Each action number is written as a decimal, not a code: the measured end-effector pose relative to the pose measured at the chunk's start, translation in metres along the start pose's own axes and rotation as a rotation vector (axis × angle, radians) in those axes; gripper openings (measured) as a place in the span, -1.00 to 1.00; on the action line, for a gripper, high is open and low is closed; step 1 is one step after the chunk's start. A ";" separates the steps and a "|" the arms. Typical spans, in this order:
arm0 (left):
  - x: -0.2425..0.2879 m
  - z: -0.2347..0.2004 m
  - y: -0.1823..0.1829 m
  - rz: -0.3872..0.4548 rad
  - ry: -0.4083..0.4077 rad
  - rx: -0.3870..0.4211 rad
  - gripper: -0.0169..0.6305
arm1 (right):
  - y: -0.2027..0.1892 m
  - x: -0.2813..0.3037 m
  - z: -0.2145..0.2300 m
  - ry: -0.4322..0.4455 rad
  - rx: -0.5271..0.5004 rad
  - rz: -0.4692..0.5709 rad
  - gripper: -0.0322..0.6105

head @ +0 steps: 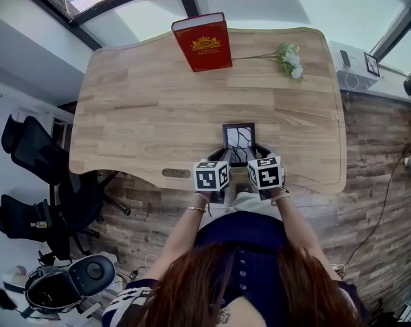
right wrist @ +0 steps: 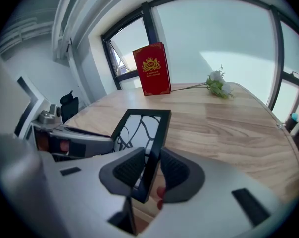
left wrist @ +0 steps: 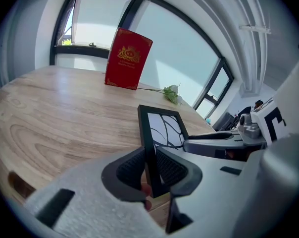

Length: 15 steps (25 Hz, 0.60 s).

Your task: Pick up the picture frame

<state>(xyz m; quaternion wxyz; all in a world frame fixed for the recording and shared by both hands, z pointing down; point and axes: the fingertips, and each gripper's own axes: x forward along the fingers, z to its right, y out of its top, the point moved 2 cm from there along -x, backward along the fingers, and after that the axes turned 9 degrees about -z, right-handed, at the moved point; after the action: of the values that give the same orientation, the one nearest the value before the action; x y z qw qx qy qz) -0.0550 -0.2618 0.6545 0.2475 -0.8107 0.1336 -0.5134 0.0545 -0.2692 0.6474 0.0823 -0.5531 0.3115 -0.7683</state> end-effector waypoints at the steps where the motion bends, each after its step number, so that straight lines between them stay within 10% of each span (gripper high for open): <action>1: -0.003 0.001 0.001 0.009 0.000 0.004 -0.68 | 0.001 -0.003 -0.001 -0.005 -0.004 0.011 -0.57; 15: -0.046 0.011 0.012 0.111 0.000 0.064 -0.69 | 0.015 -0.043 -0.024 -0.061 -0.063 0.144 -0.58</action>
<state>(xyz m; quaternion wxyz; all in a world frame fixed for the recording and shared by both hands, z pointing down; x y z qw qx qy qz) -0.0648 -0.2475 0.6092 0.3013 -0.7937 0.1618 -0.5030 0.0455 -0.2511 0.5997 0.1293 -0.5548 0.3719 -0.7329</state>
